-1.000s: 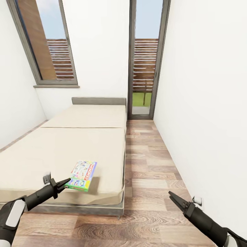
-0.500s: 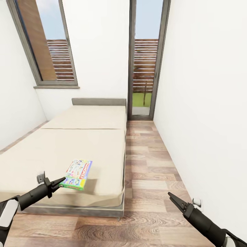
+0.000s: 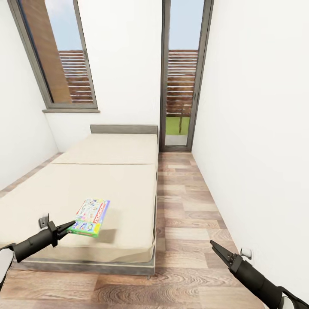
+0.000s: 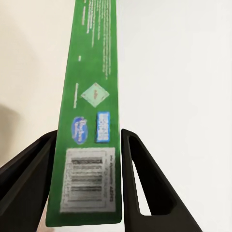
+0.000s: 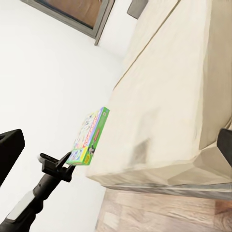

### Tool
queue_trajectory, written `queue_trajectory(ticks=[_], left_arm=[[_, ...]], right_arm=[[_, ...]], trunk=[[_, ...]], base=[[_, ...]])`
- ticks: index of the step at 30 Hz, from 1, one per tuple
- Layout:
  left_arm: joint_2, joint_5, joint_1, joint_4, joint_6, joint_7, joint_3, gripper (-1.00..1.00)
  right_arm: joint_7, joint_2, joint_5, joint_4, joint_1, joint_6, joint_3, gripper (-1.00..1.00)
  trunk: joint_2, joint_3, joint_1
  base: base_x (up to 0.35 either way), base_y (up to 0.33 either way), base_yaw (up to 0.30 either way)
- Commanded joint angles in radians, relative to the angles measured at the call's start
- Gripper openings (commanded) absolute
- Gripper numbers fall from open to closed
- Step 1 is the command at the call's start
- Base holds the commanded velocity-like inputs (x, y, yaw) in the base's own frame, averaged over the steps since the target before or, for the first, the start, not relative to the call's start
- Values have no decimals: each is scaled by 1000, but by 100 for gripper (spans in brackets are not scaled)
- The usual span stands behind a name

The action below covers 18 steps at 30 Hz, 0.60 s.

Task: Put all the toys in the child's room - the three board games (two on the bed and one on the table), the two jigsaw puzzles on the table, and the tennis ball on the table - inside the toy box on the table in the child's room.

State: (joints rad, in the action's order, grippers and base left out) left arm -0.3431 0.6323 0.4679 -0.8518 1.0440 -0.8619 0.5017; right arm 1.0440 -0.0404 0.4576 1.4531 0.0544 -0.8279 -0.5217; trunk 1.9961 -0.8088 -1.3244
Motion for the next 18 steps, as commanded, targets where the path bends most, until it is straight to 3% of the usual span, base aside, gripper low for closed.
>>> queue_trajectory(ticks=[1,15,18], left_arm=[[-2,-6,1,0,3,-7,1,-100],[-52,-5,1,2,3,-93,-3,-100],[-75,-5,1,4,3,-105,-5,-100]], right_arm=[[2,-1,1,0,1,-5,-2,100],[-1,3,0,1,1,-5,0,100],[-1,4,0,1,1,-5,1,100]], trunk=[[-7,2,4],[-105,46,58],[-126,56,69]], base=[[0,0,0],[0,0,0],[0,0,0]])
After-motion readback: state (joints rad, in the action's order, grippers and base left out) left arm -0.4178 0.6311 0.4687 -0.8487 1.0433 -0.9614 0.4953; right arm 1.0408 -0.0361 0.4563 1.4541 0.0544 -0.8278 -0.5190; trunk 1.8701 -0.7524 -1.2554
